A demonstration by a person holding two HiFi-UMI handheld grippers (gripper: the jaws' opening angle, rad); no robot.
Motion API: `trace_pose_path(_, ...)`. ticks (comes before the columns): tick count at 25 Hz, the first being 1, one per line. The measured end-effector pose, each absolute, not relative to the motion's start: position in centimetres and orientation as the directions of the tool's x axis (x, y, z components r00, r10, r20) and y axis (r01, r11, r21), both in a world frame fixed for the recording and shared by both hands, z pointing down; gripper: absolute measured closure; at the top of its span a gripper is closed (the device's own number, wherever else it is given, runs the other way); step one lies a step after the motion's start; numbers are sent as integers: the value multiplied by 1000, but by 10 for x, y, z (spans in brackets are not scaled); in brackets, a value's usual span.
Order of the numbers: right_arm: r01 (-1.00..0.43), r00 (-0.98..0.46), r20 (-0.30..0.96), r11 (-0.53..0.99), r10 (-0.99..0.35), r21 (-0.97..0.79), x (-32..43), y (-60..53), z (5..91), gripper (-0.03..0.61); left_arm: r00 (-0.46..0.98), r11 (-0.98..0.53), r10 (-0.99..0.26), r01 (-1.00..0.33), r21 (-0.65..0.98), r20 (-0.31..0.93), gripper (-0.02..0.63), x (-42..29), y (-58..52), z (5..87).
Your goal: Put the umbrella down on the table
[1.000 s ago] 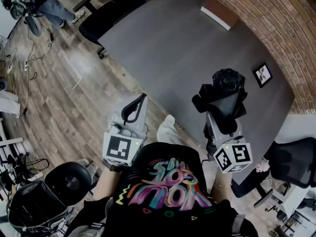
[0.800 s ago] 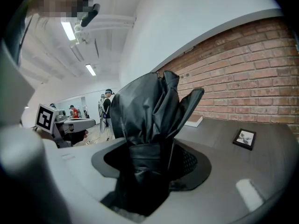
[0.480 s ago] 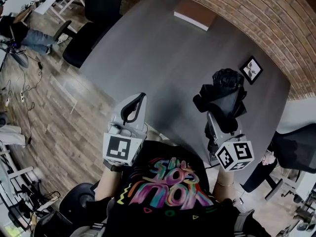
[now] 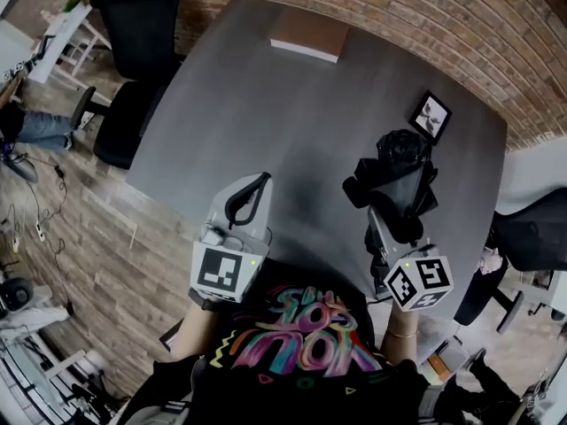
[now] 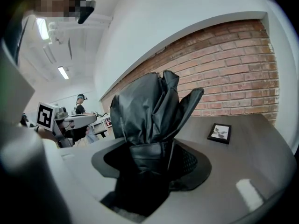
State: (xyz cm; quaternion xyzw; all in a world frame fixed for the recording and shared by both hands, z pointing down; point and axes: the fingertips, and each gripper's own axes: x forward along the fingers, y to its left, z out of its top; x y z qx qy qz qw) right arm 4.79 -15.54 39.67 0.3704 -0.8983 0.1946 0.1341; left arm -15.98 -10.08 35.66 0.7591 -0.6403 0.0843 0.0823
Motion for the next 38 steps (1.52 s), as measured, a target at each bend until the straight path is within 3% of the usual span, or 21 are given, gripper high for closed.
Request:
trace_pose_path(15,-845,-533,428,483,-729,-230,33,-167,403,328,454,-446,-859,-891,90,238,614,-143,-156,369)
trace_pose_path(22,-863,-505,434,455,-746,-220,34,-161,405,328,485,-474,-840,-874,104,243,614,-143,-158,376)
trace_pose_path(38,-816,-563,467,549,-682,-181,27,-174,417,327,464,-451,-856,-886,107,230,614,-125,-166,374)
